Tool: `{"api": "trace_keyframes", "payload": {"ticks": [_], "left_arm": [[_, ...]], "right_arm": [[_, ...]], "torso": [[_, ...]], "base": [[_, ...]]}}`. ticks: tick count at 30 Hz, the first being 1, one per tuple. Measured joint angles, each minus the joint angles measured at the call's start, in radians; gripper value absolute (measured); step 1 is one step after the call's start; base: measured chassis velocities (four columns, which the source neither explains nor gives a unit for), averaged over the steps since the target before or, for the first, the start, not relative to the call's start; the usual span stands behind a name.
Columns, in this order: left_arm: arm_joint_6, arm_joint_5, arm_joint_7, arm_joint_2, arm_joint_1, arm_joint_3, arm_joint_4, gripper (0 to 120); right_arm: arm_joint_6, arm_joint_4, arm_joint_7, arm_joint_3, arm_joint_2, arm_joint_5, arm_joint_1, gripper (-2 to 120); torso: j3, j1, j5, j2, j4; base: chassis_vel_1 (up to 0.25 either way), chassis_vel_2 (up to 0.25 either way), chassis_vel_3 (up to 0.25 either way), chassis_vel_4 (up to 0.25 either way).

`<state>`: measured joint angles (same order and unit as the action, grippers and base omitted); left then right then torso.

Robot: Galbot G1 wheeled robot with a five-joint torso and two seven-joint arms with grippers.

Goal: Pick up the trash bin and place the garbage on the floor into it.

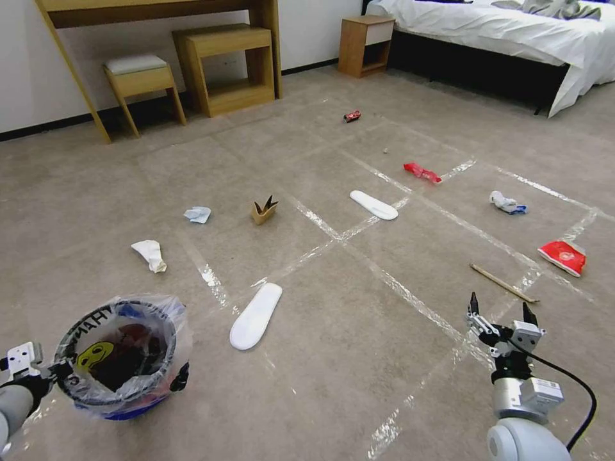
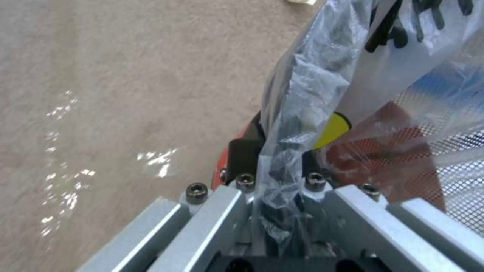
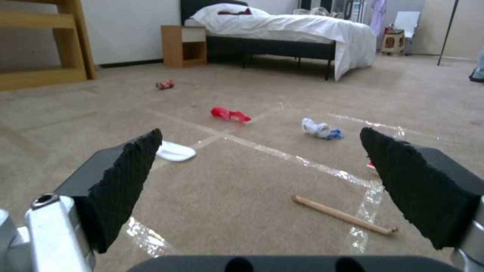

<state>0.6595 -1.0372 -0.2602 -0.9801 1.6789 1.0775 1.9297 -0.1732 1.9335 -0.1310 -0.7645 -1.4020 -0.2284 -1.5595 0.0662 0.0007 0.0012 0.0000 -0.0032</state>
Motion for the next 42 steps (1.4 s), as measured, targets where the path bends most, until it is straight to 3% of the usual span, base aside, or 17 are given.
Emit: {"api": "trace_keyframes", "payload": {"ticks": [42], "left_arm": [[-0.005, 0.018, 0.001, -0.005, -0.008, -0.01, -0.019, 1]], "right_arm": [[-0.017, -0.026, 0.003, 0.016, 0.003, -0.012, 0.02, 100]], "torso": [[0.0, 0.0, 0.0001, 0.0, 0.0001]], "base": [[-0.102, 0.102, 0.105, -0.105]]}}
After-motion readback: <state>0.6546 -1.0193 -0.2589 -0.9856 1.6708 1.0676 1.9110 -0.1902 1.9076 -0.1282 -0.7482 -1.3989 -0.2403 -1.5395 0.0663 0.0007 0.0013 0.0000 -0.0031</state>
